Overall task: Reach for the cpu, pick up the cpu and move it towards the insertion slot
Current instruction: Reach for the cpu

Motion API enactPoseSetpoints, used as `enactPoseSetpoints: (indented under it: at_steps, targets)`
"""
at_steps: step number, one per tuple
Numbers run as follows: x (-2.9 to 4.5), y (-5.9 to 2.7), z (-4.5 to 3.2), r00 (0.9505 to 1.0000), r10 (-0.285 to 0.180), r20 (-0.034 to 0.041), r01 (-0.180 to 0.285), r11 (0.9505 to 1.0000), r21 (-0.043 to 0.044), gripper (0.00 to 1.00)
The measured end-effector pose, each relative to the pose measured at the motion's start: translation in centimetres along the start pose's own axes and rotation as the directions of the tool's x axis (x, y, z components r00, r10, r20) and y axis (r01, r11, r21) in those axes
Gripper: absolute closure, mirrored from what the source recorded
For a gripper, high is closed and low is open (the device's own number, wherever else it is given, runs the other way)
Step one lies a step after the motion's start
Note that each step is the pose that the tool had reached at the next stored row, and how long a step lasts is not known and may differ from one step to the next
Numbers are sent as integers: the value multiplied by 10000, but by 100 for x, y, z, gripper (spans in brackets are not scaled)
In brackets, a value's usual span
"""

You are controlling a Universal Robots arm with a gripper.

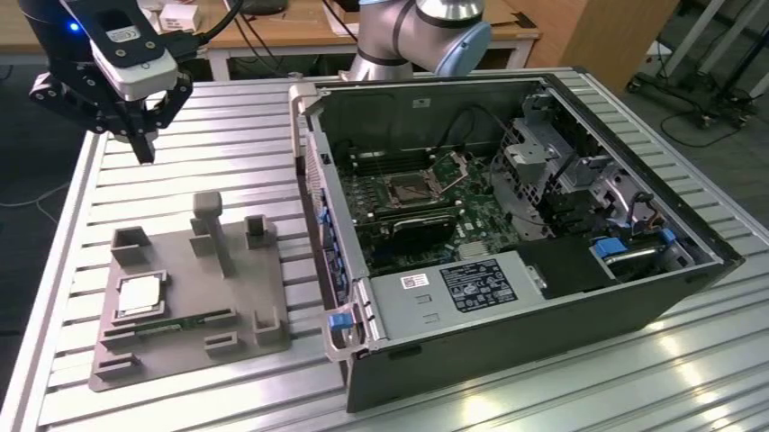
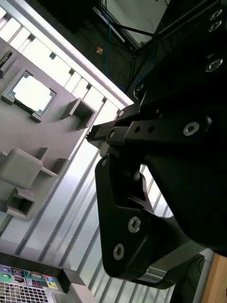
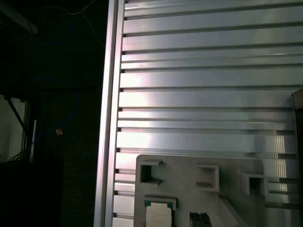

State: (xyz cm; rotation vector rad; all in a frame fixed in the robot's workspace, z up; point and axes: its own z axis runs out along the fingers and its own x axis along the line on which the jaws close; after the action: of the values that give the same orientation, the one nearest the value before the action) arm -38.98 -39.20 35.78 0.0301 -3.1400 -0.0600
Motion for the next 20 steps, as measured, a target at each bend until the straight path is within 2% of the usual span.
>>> enactPoseSetpoints:
  at_steps: [14, 17, 20]
  targets:
    - [3, 0, 0, 10000, 1, 0, -1, 10000, 1, 89]
    - [46, 1, 0, 10000, 1, 0, -1, 10000, 0, 89]
    - [50, 1, 0, 10000, -1, 0, 1, 10000, 0, 89]
